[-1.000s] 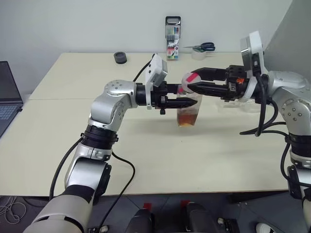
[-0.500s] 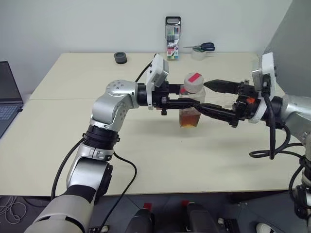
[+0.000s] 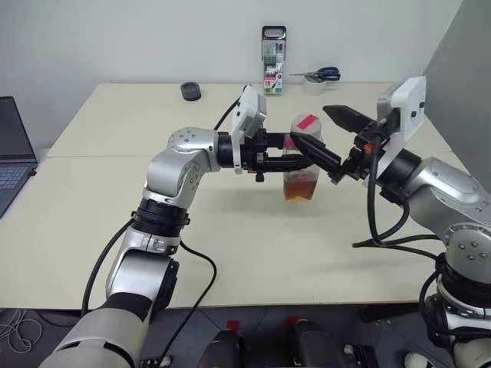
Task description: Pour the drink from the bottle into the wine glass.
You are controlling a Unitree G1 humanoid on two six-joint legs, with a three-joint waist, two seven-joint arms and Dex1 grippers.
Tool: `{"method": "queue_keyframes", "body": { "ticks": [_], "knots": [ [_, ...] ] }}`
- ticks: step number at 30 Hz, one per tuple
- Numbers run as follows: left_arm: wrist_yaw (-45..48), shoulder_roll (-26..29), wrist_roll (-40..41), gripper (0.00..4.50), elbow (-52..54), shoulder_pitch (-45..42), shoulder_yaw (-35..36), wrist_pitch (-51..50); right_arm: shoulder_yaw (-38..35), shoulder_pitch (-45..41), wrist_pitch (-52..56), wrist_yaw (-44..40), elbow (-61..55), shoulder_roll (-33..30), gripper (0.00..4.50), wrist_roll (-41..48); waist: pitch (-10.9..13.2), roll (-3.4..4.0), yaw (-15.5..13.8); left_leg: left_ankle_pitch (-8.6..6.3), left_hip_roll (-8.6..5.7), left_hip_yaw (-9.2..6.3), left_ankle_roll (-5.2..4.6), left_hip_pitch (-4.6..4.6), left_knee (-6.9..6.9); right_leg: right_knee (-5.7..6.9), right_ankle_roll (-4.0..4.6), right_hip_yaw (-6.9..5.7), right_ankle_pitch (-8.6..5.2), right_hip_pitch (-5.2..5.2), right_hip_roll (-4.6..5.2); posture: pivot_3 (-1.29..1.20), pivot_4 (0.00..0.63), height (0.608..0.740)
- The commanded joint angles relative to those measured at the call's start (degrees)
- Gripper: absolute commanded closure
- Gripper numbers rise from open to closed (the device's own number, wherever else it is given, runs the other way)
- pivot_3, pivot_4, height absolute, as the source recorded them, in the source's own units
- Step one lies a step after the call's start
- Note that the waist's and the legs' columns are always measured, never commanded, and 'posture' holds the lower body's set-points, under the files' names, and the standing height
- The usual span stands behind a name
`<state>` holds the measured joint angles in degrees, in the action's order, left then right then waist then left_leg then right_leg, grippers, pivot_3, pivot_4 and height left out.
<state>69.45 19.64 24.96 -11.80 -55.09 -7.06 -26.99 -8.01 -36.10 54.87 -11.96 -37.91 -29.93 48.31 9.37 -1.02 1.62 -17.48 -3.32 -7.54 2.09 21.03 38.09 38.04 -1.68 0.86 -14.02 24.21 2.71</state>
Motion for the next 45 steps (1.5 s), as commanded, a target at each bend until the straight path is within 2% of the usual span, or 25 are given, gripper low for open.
{"method": "queue_keyframes", "body": {
  "ticks": [1,11,23,45],
  "knots": [
    [0.1,-0.3,1.1,2.53,1.6,-1.2,1.1,1.1,-0.2,-0.3,-1.9,0.8,-1.7,0.6,0.03,-0.8,0.0,0.0,0.0,0.0,0.0,0.0,0.0,0.0,0.0,0.0,0.0,0.0,0.0,0.0,-0.01,0.0,0.15,0.74],
    [-0.2,-0.4,1.1,2.53,2.2,-1.0,1.1,0.9,-1.2,-0.3,-1.8,1.1,-0.2,0.5,0.03,-0.9,0.0,0.0,0.0,0.0,0.0,0.0,0.0,-0.01,0.0,0.01,0.0,0.01,0.0,0.0,-0.03,0.0,0.15,0.74],
    [-0.2,0.0,0.8,2.53,1.9,-0.7,1.3,1.1,-4.9,3.0,-1.2,0.9,0.3,-3.1,0.03,-0.2,0.0,0.0,0.1,0.0,0.01,-0.01,-0.01,-0.01,0.0,0.01,0.0,0.0,0.0,-0.01,-0.04,0.0,0.15,0.74],
    [0.6,-0.7,0.5,2.53,0.4,-1.9,1.2,1.6,-10.1,5.5,-0.2,4.8,-1.5,-5.8,0.03,6.1,0.0,0.0,0.1,0.0,0.02,0.01,-0.01,-0.01,-0.01,0.0,0.0,0.01,0.0,-0.03,-0.05,0.0,0.15,0.74]
  ]
}}
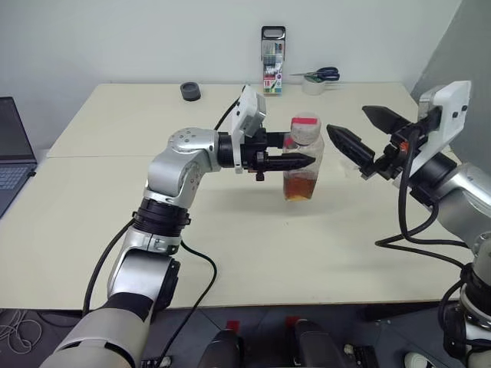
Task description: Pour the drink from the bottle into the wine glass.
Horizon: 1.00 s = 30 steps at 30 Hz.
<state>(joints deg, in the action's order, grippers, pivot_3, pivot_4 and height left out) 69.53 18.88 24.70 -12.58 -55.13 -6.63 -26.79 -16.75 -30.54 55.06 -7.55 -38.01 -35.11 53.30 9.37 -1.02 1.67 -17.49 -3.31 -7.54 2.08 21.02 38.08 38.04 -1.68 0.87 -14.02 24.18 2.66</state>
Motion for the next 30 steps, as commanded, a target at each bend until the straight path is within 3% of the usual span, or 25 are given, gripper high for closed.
{"method": "queue_keyframes", "body": {
  "ticks": [1,12,18,30],
  "knots": [
    [0.5,0.0,0.8,2.53,1.2,-1.9,0.8,1.4,-1.3,0.1,-0.5,0.5,-1.5,-0.6,0.03,1.2,0.0,0.0,0.0,0.0,0.0,0.0,0.0,0.0,0.0,0.0,0.0,0.01,0.0,0.0,0.0,0.0,0.15,0.74],
    [0.3,0.0,0.6,2.53,0.9,-1.9,0.9,1.5,-1.9,4.7,-0.4,-4.0,-3.3,-3.4,0.03,7.7,0.0,0.0,0.0,0.0,-0.01,-0.01,-0.01,0.0,0.0,-0.01,0.0,-0.02,0.0,-0.03,-0.01,0.0,0.15,0.74],
    [0.2,0.0,0.7,2.53,0.9,-1.9,0.9,1.4,0.5,0.5,-0.7,-1.1,-3.5,-3.1,0.03,14.5,0.0,0.0,0.1,-0.01,0.02,0.01,-0.01,-0.03,0.0,0.0,0.0,0.01,0.0,-0.03,-0.04,0.0,0.15,0.74],
    [-0.1,0.0,0.6,2.53,1.2,-1.8,0.9,1.3,5.8,-5.1,-2.2,3.3,-1.1,-0.6,0.03,15.3,0.0,0.0,0.0,0.0,0.01,-0.03,0.0,-0.01,0.0,-0.02,0.0,-0.01,0.0,-0.03,-0.02,0.0,0.15,0.74]
  ]
}}
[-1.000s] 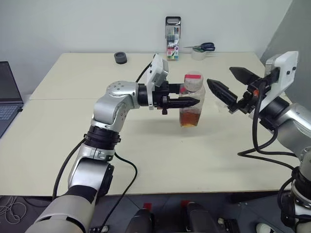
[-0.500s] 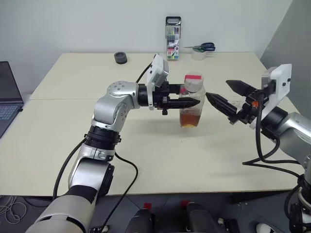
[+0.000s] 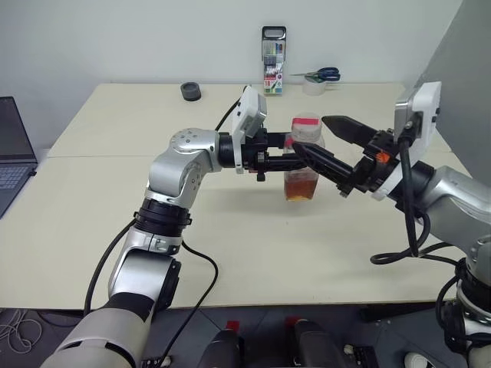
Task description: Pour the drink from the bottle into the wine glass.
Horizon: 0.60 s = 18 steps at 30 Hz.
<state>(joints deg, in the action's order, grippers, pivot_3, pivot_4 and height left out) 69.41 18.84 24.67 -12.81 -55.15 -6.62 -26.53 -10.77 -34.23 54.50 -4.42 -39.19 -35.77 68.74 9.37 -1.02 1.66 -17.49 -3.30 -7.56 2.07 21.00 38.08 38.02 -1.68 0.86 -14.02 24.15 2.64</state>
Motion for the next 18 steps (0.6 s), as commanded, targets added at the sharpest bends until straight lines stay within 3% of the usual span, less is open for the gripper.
{"method": "queue_keyframes", "body": {
  "ticks": [1,18],
  "knots": [
    [0.0,0.1,0.7,2.53,1.4,-1.8,0.9,1.0,0.0,-1.6,-1.9,0.0,0.4,0.1,0.03,-0.4,0.0,0.0,0.0,0.0,0.0,0.0,0.0,0.0,0.0,0.0,0.0,0.01,0.0,0.0,0.0,0.0,0.15,0.74],
    [-0.1,0.1,0.7,2.53,1.1,-2.2,0.9,0.9,2.2,-3.2,-3.6,-1.4,2.0,0.9,0.03,-3.3,0.0,0.0,0.0,0.0,0.0,0.0,0.0,0.0,0.0,0.0,0.0,0.0,0.0,0.0,0.0,0.0,0.15,0.74]
  ]
}}
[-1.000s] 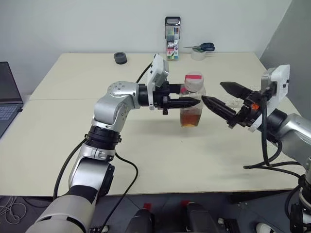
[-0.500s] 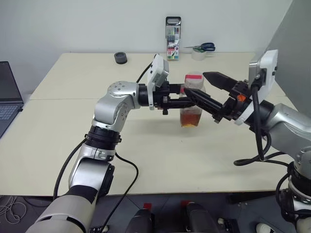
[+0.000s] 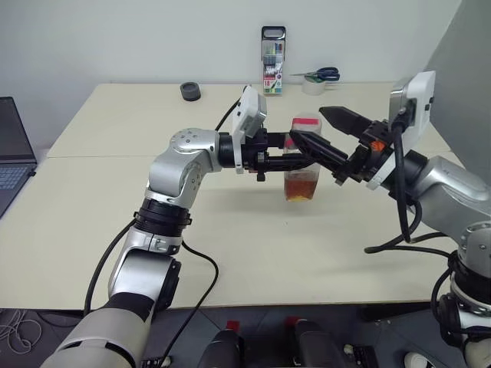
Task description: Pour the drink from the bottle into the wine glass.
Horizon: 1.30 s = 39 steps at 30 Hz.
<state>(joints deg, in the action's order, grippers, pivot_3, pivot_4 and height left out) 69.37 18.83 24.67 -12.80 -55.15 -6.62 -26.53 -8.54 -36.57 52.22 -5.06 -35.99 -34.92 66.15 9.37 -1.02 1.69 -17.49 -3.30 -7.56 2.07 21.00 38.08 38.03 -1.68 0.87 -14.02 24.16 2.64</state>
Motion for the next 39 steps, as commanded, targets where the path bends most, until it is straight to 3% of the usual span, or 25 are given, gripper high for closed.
{"method": "queue_keyframes", "body": {
  "ticks": [1,3,6,12,23,32,39],
  "knots": [
    [-0.1,0.0,0.6,2.53,1.0,-2.2,0.9,0.9,0.3,-0.7,-1.3,-0.9,-1.2,0.0,0.03,-1.0,0.0,0.0,0.0,0.0,0.0,0.0,0.0,0.0,0.0,0.0,0.0,0.0,0.0,0.0,0.0,0.0,0.15,0.74],
    [-0.1,0.0,0.6,2.53,0.9,-2.3,1.0,1.0,0.9,-0.5,-1.6,-1.5,-1.1,-0.1,0.03,-2.0,0.0,0.0,0.0,0.0,0.01,0.01,0.0,0.0,0.0,0.01,0.0,0.0,0.0,0.01,0.0,0.0,0.15,0.74],
    [-0.1,0.1,0.6,2.53,0.9,-2.2,1.0,1.0,1.3,-0.4,-2.0,-2.2,-0.7,0.4,0.63,-3.2,0.0,0.0,0.0,0.0,0.0,0.01,0.0,0.0,0.0,0.0,0.0,0.0,0.0,0.0,0.0,0.0,0.15,0.74],
    [-0.1,0.3,0.6,2.53,0.9,-2.2,1.1,0.9,2.2,-0.5,-2.4,-3.8,-0.3,0.8,2.68,-5.4,0.0,0.0,0.0,0.0,0.0,0.01,0.0,0.0,0.0,0.0,0.0,0.0,0.0,0.01,0.0,0.0,0.15,0.74],
    [-0.2,0.6,0.9,2.53,1.8,-1.3,1.1,0.5,0.5,-3.5,-2.6,-4.5,1.0,1.5,2.69,-5.7,0.0,0.0,0.0,0.0,0.0,0.0,0.0,0.0,0.0,0.0,0.0,0.0,0.0,0.01,0.0,0.0,0.15,0.74],
    [0.2,0.1,1.0,2.53,1.9,-1.4,0.6,0.8,1.8,-6.8,-2.9,-24.1,7.8,-9.3,2.69,-8.3,0.0,0.01,0.0,-0.01,-0.02,0.03,-0.02,0.01,0.0,-0.03,0.0,-0.02,0.0,-0.02,-0.02,0.0,0.15,0.74],
    [-0.2,0.5,1.3,2.53,3.3,-0.7,0.7,0.2,1.9,-8.2,-5.5,-27.3,10.6,-8.7,2.69,-13.0,0.0,0.01,0.1,-0.01,0.01,0.03,-0.01,-0.01,-0.01,-0.01,0.0,0.0,0.0,0.0,-0.01,0.0,0.15,0.74]
  ]
}}
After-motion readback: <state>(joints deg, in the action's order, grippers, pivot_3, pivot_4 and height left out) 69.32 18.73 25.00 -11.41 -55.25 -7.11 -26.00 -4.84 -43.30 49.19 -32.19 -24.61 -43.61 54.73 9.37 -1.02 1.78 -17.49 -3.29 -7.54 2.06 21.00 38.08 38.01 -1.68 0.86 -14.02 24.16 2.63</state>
